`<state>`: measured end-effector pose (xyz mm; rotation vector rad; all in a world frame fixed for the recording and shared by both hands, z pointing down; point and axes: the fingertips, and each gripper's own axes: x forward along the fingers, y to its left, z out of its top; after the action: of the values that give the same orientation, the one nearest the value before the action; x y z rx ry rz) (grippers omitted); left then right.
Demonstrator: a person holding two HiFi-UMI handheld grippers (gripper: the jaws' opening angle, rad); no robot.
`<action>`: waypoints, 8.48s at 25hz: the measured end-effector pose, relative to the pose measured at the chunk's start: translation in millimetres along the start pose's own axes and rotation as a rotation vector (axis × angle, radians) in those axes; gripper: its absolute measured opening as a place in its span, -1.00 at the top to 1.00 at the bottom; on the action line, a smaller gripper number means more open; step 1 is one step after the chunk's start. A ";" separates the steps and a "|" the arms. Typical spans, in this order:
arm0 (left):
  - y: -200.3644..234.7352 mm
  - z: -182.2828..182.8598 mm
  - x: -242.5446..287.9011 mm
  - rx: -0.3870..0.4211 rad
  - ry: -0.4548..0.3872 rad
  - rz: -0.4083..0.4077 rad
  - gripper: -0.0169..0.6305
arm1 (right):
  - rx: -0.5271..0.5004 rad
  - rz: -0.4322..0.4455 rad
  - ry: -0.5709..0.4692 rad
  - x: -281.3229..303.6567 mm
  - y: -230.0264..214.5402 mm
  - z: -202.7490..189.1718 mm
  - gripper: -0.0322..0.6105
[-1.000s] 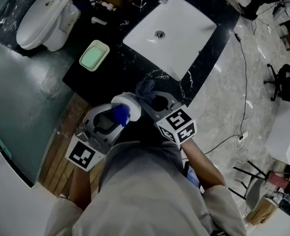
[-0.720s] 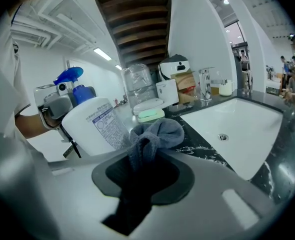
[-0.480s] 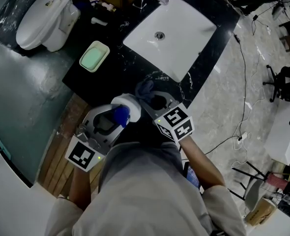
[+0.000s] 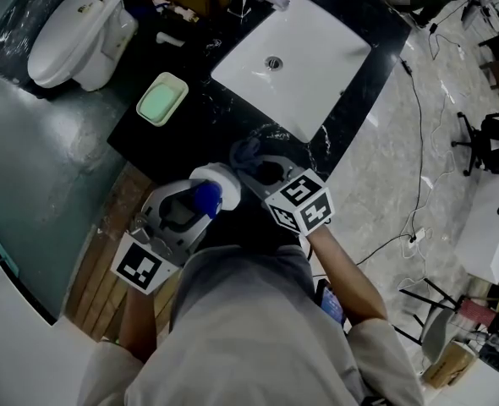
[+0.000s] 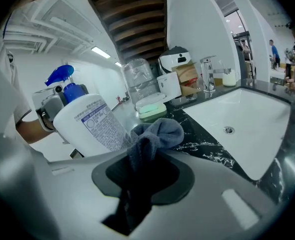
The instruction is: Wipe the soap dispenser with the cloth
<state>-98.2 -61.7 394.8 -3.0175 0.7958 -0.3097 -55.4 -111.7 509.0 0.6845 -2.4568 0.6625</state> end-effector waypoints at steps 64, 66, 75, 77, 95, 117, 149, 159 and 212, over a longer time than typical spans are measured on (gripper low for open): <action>1.6 3.7 7.8 0.024 -0.003 -0.036 0.55 | -0.003 0.237 0.045 -2.4 20.3 45.8 0.67; 1.6 3.3 7.6 0.022 -0.002 -0.035 0.55 | -0.004 0.242 0.041 -3.1 21.4 48.0 0.67; 1.3 3.8 9.1 0.035 -0.003 -0.040 0.55 | -0.001 0.265 0.019 -7.4 25.7 60.0 0.67; 1.1 3.3 8.9 0.031 0.000 -0.040 0.55 | 0.003 0.271 0.011 -8.7 27.3 63.1 0.67; 2.3 3.5 9.7 0.015 -0.006 -0.038 0.55 | 0.035 0.313 -0.059 -20.5 37.0 86.5 0.67; 2.4 3.4 11.1 -0.003 -0.009 -0.047 0.55 | 0.049 0.346 -0.125 -37.3 45.8 105.8 0.67; 11.8 4.7 18.1 -0.060 -0.028 0.036 0.55 | 0.014 0.367 -0.249 -72.7 60.0 133.0 0.67; 14.2 5.9 19.1 -0.100 -0.037 0.078 0.55 | 0.079 0.287 -0.273 -72.8 38.9 125.2 0.67; -37.4 48.2 -49.8 -0.260 -0.170 0.498 0.93 | -0.160 0.026 -0.429 -182.0 88.2 63.3 0.69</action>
<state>-113.2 -6.9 340.3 -2.8642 1.6223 0.0640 9.0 -20.5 328.9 0.7981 -2.8746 0.3464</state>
